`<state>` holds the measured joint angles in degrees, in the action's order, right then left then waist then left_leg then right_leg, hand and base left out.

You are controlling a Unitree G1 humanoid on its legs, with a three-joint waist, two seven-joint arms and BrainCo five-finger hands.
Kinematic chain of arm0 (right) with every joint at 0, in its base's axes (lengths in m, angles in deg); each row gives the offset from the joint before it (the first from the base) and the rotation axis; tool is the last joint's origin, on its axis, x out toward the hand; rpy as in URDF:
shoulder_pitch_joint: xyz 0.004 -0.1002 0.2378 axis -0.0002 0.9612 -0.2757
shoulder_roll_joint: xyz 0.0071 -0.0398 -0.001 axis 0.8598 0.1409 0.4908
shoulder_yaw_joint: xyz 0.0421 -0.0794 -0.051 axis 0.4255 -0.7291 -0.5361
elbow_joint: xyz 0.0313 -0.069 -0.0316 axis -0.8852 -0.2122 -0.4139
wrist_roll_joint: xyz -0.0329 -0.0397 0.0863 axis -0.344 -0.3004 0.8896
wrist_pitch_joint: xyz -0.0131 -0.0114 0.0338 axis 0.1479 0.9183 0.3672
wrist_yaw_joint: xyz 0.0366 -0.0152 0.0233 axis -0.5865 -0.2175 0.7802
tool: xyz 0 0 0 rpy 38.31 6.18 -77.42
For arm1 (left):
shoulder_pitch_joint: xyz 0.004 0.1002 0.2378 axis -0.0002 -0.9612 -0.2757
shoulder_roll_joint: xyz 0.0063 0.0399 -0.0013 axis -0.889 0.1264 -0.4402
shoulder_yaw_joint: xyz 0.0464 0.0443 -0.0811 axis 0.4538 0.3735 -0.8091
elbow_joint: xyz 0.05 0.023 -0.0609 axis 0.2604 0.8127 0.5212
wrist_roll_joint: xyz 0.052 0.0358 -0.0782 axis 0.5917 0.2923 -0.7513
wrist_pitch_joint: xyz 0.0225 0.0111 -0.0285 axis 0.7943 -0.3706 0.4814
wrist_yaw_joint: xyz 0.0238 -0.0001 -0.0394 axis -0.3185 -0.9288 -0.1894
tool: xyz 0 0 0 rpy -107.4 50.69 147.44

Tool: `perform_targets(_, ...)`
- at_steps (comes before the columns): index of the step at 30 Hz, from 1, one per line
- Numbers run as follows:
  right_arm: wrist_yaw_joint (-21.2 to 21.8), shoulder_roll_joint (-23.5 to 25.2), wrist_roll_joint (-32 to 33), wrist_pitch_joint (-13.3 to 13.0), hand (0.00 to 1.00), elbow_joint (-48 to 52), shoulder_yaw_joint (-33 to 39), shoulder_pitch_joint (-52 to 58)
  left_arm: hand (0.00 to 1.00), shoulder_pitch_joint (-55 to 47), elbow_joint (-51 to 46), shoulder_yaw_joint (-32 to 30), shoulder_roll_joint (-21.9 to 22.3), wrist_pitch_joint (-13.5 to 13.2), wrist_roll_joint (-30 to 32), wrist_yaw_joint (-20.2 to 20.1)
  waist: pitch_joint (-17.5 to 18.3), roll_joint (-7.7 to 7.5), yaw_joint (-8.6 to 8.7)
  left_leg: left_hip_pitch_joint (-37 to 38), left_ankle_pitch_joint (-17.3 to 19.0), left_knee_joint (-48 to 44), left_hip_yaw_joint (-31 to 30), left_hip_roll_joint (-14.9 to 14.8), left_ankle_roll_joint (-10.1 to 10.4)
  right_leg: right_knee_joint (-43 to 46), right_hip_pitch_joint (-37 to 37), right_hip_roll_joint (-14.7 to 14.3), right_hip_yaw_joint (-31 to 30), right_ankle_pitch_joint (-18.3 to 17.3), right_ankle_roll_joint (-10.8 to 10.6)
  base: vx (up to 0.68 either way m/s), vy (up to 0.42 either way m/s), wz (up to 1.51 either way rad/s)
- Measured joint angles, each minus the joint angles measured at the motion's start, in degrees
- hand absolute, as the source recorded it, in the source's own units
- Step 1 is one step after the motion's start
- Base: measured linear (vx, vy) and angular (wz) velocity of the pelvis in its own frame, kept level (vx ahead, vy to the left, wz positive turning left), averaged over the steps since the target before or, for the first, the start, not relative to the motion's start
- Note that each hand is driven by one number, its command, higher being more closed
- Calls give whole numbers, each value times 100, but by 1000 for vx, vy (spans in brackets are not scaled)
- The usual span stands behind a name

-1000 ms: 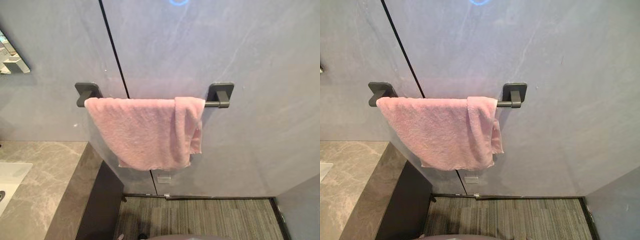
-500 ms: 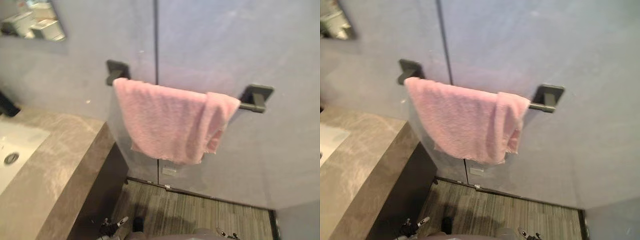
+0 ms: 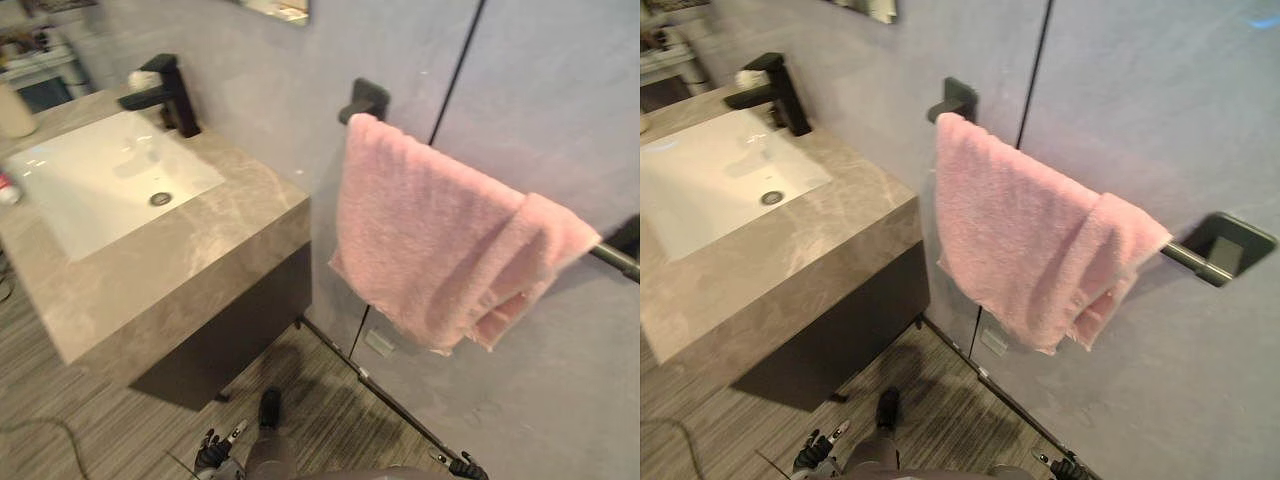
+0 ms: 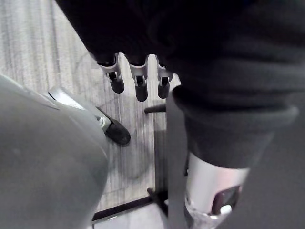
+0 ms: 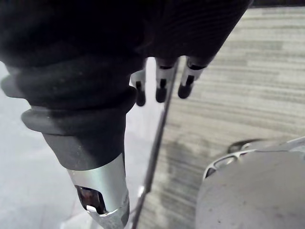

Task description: Organize washtable

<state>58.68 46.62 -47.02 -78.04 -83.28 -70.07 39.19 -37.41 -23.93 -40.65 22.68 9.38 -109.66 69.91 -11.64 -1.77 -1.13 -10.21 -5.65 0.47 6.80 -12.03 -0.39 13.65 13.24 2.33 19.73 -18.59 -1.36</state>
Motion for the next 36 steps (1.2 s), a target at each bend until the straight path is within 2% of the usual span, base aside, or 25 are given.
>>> perform_targets(1, 0, 17, -9, 1, 0, 0, 10, -29, 0, -6, 70, -121, 13, -2, -16, -1, -36, -65, -15, -137, 155, -244, 182, -45, -10, -63, 7, 41, 92, 17, 25, -3, 3, 42)
perform_targets(3, 15, -2, -30, -5, 0, 18, 219, -108, 0, -76, 444, -369, 127, 119, -48, 13, -99, 76, -156, -624, 233, -2100, 787, -203, -156, 11, 1, 104, 264, -4, -7, 15, 12, 32)
perform_targets(4, 40, -105, 10, -12, 0, 74, 215, -89, 0, -304, 451, -356, 250, 142, -45, 10, -62, 341, -125, -621, 124, -2280, 1044, -267, -321, 198, -53, -24, 289, -29, -17, 18, -18, 66)
perform_targets(5, 44, -129, 36, -12, 0, 79, 215, -96, 0, -315, 452, -321, 264, 158, -39, 4, -68, 352, -77, -668, -79, -2099, 1031, -161, -218, 198, -102, -39, 245, -67, 105, -43, 17, 170)
perform_targets(6, 79, -54, 68, 7, 0, -28, 241, 36, 0, -191, 416, -428, 208, 130, -28, -14, -16, 168, 129, -579, -312, -1296, 1263, 175, -322, -435, -98, -26, 322, 84, 219, -38, 52, 197)
perform_targets(7, 104, 60, 67, -44, 0, -79, 385, 30, 0, -79, 419, -722, 189, 220, -19, 12, -8, 123, 116, -608, 614, -2366, 2435, -106, -640, -455, -120, 83, 739, 174, 108, -29, 49, 178)
perform_targets(8, 106, 69, 67, -55, 0, -88, 426, 24, 0, -56, 413, -820, 175, 226, -6, 12, 2, 33, 99, -507, 982, -2877, 2946, -299, -803, -381, -146, 177, 910, 174, 109, 50, 9, 122)
perform_targets(9, 154, 92, 69, 27, 0, -142, 456, 106, 0, -81, 419, -812, 142, 224, 26, 0, 5, -96, 72, -83, 1492, -3392, 3724, -470, -637, -280, -71, 301, 1260, 174, 108, 102, 15, 129)
perform_targets(11, 166, 90, 72, 34, 0, -155, 598, 224, 0, -92, 400, -786, 149, 226, 69, 2, 106, 86, 174, 186, 1698, -3259, 4321, -404, -599, -83, -36, 275, 1800, 166, 106, 172, 68, 184)
perform_targets(12, 160, 156, 87, 61, 0, -218, 869, 317, 0, -70, 287, -675, 200, 214, 88, -11, 122, 101, 313, 196, 1402, -2670, 4305, -49, -850, 306, -115, 467, 2312, 115, 156, 118, 107, 247)
perform_targets(13, 170, 180, 136, 50, 0, -220, 1056, 393, 0, -52, 255, -537, 232, 184, 123, -9, 241, 171, 393, 254, 1131, -1699, 4025, 499, -779, -112, -189, 389, 2435, 66, 101, 42, 104, 240)
perform_targets(14, 168, 200, 171, 45, 0, -225, 1105, 412, 0, 5, 267, -500, 217, 173, 132, -11, 331, 78, 397, 376, 1002, -1089, 3953, 858, -748, -658, -184, 357, 2537, 305, 67, -44, 77, 222)
perform_targets(15, 159, 257, 247, 23, 0, -260, 1218, 428, 0, 80, 382, -457, 204, 178, 186, -23, 363, 136, 487, 579, 1083, -439, 4092, 1171, -766, -838, -48, 369, 3092, 538, -198, -24, 51, 187)
perform_targets(17, 147, 317, 331, 28, 0, -249, 1522, 388, 0, 105, 406, -444, 231, 177, 242, -92, 353, 114, 491, 767, 1047, -323, 4235, 1166, -652, -635, 81, 488, 3502, 543, -195, 65, 1, 156)
perform_targets(20, 122, 236, 368, 62, 0, -214, 1582, 341, 0, 6, 455, -289, 393, 167, 261, -124, 398, 468, 490, 1054, 750, 165, 3855, 1266, -821, 107, 107, 632, 3667, 531, -47, 73, 33, 85)
perform_targets(22, 121, 262, 341, 56, 0, -154, 1510, 223, 0, -11, 493, -215, 277, 146, 373, -126, 421, 418, 461, 1123, 698, 265, 3618, 1317, -787, 7, 41, 716, 3638, 497, -131, 67, 25, 60)
perform_targets(24, 147, 314, 302, 73, 0, -109, 1445, 47, 0, 43, 521, 190, 60, 139, 612, -128, 375, 336, 540, 1117, 702, 296, 3106, 1434, -754, 750, -428, 1034, 2699, 484, 42, 84, 3, 94)
perform_targets(25, 157, 301, 297, 72, 0, -58, 1439, 61, 0, 59, 529, 330, 35, 139, 679, -130, 363, 398, 550, 1109, 705, 277, 2940, 1433, -748, 1012, -576, 1037, 2128, 418, 55, 52, 12, 116)
perform_targets(27, 176, 293, 295, 83, 0, 11, 1414, 110, 0, 162, 577, 733, -42, 132, 832, -139, 338, 465, 542, 1065, 704, 197, 2334, 1493, -744, 1382, -918, 743, 69, 250, -108, 17, -5, 148)
perform_targets(30, 224, 247, 295, 81, 0, 20, 1203, 113, 0, 285, 628, 835, -75, 118, 935, -141, 348, 432, 527, 828, 628, 72, 1439, 1746, -631, 1296, -1059, 574, -1478, 141, -254, -1, -12, 184)
perform_targets(32, 282, 213, 290, 93, 0, -11, 1088, 83, 0, 268, 612, 833, -63, 115, 923, -141, 354, 401, 479, 759, 570, 192, 1096, 1907, -541, 901, -1024, 658, -1381, 211, -363, -46, 2, 171)
perform_targets(33, 324, 169, 239, 101, 0, -55, 1056, 70, 0, 250, 611, 817, -59, 115, 907, -136, 366, 395, 481, 767, 632, 336, 915, 2012, -314, 515, -1008, 679, -1066, 307, -348, 4, -24, 154)
perform_targets(34, 339, 277, 175, 109, 0, -217, 953, -1, 0, 270, 539, 673, -244, 102, 839, -152, 342, -91, 474, 603, 808, -128, 890, 2234, -256, 171, -1071, 1116, -906, 514, -315, 33, -60, 142)
perform_targets(35, 375, 331, 150, 106, 0, -251, 853, -41, 0, 289, 508, 624, -262, 91, 819, -148, 317, -135, 378, 467, 670, -686, 690, 2102, -986, 167, -987, 1155, -850, 369, -566, 66, -91, 93)
perform_targets(36, 450, 175, 127, 94, 0, -296, 815, -69, 0, 277, 538, 560, -225, 117, 702, -125, 301, 1, 308, 559, 746, -696, 299, 1988, -662, 55, -795, 990, -758, 371, -567, 19, -43, 57)
